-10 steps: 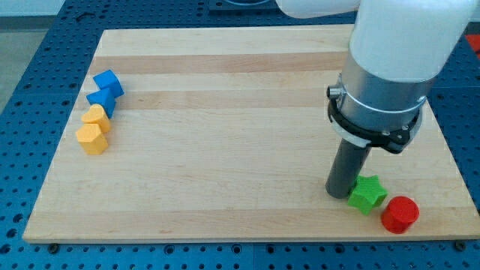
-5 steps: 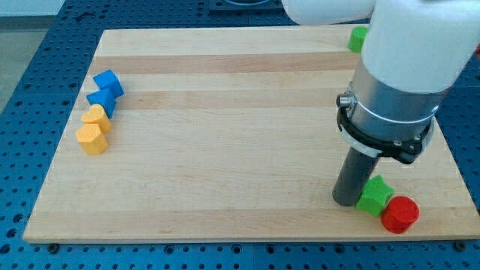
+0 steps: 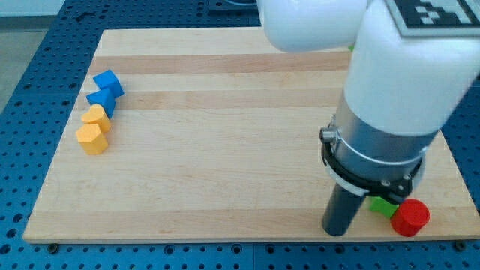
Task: Push the green star along with red circle a bit right
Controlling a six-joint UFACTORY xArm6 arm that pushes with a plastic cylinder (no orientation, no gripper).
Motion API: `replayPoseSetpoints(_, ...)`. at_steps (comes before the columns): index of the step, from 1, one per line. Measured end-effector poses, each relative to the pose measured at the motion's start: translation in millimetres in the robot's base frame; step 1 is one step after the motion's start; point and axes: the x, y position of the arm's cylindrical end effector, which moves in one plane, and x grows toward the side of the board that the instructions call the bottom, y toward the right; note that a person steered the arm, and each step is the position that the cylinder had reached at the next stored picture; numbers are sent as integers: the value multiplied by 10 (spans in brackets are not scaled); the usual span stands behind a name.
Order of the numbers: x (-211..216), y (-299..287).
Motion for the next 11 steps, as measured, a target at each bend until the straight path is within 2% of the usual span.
replayPoseSetpoints(1,7,199)
replayPoseSetpoints(11,-447,627)
